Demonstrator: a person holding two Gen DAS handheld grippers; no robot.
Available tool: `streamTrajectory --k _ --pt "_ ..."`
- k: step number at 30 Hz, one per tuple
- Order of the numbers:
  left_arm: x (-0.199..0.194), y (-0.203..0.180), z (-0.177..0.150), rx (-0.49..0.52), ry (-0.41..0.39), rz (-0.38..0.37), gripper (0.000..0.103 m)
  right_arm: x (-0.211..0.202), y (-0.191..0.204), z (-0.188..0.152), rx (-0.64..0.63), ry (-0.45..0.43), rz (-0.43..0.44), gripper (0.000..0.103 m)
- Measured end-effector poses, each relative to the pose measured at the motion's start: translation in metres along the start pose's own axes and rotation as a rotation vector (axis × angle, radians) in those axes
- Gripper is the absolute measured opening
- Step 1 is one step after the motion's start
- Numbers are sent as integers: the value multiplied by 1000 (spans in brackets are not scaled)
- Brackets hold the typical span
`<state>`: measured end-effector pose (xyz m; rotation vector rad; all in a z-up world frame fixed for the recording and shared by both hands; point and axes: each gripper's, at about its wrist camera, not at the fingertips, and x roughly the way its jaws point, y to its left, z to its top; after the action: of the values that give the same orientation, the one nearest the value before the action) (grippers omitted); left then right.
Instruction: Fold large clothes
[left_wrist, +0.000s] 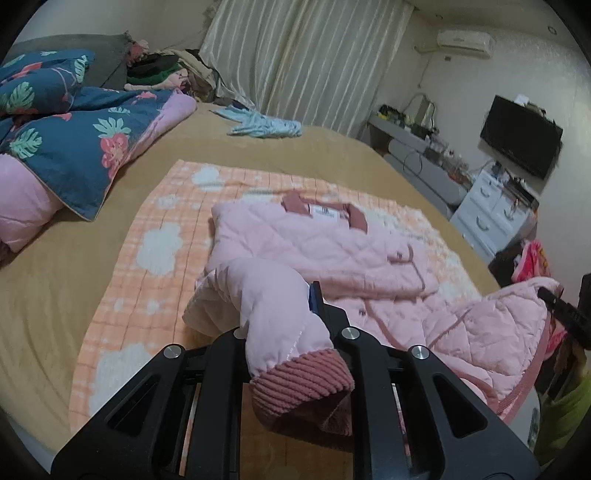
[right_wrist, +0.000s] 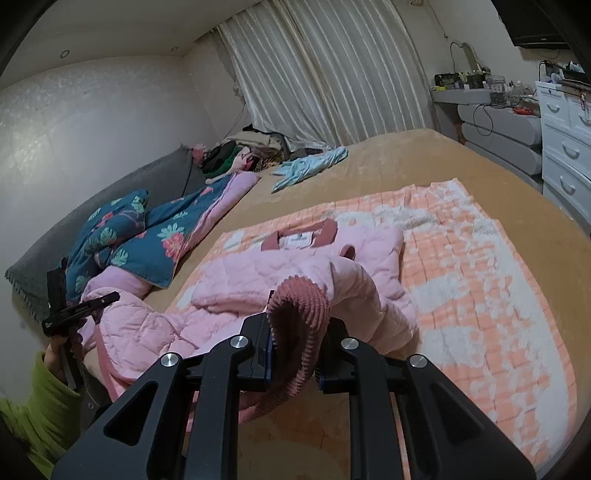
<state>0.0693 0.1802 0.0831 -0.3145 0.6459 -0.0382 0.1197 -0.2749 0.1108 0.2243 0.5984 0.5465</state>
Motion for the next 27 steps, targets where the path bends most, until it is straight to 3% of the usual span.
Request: streamTrajectory --k 27 --pt "58 7 75 7 -110 107 8 75 -33 79 15 -41 -112 15"
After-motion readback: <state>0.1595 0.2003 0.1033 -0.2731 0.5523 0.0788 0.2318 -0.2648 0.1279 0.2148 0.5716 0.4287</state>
